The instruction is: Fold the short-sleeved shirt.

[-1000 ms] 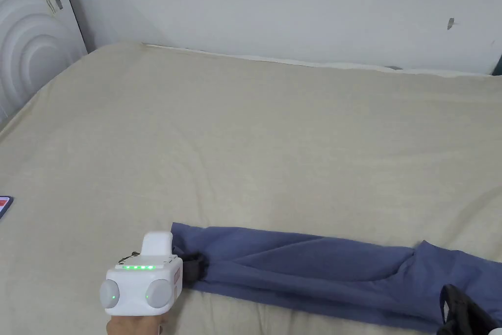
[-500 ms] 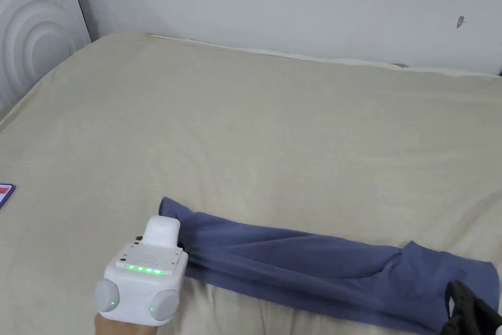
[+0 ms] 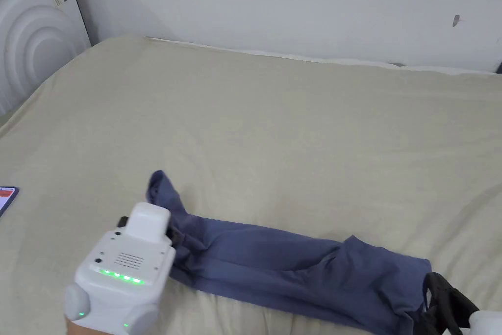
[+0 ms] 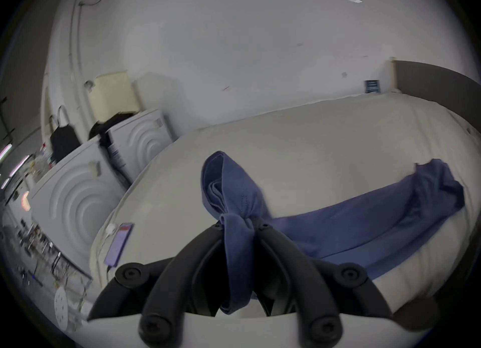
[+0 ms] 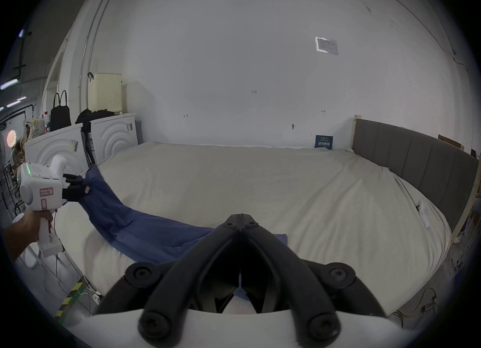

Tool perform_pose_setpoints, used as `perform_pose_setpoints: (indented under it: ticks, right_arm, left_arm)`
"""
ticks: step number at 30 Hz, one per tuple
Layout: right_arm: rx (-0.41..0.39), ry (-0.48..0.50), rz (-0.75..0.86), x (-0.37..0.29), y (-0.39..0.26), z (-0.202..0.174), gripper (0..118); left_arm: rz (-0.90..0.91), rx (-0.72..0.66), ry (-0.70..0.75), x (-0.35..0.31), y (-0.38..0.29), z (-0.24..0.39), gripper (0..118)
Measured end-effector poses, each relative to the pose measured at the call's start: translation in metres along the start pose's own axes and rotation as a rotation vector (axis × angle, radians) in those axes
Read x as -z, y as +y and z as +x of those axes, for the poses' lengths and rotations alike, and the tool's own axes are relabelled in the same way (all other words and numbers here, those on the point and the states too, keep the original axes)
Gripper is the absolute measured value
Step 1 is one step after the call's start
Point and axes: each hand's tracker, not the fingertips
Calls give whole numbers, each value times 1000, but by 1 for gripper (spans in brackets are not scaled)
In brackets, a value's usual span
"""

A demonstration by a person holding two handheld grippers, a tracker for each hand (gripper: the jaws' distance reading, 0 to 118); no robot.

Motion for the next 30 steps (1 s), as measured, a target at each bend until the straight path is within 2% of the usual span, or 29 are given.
perform_pose_setpoints:
  ticks: [4,11,12,13,14,15,17,21,25,26,27,28,29,30]
  right_arm:
    - [7,7,14,-2,1,0,1]
    - [32,-13,9,-5,0,12,1]
    - [30,-23,7,-5,0,14,1]
    - [34,-21,4,-3,-1,17,1]
    - [37,-20,0,-2,-1,19,1]
    - [38,-26,-2,-1,-2,19,1]
    - [42,-27,-6,0,-4,22,1]
    - [76,-22,-18,3,-7,23,1]
    - [84,-10,-23,6,-10,19,1]
    - [85,-5,-24,6,-11,19,1]
    - [86,2,-25,7,-11,19,1]
    - [84,1,-25,7,-11,18,1]
    - [83,-1,-26,7,-12,19,1]
    - [85,0,-28,7,-12,19,1]
  left_arm:
    - [13,13,-135,5,9,66,13]
    - [-185,78,-271,48,-8,160,13]
    - [-211,85,-270,56,-14,167,20]
    - [-239,81,-277,61,-21,173,38]
    - [-222,63,-297,61,-25,170,83]
    - [-221,34,-343,57,-26,167,115]
    - [-187,1,-344,39,-25,151,116]
    - [-17,-65,-225,-4,-13,107,118]
    - [-10,-20,-36,15,-5,83,118]
    - [-13,-4,-25,22,-4,80,117]
    - [-33,3,-53,32,-3,79,110]
    - [-63,28,-44,41,-5,82,87]
    - [-86,51,-11,49,-8,88,18]
    - [-148,62,-10,57,-17,96,0]
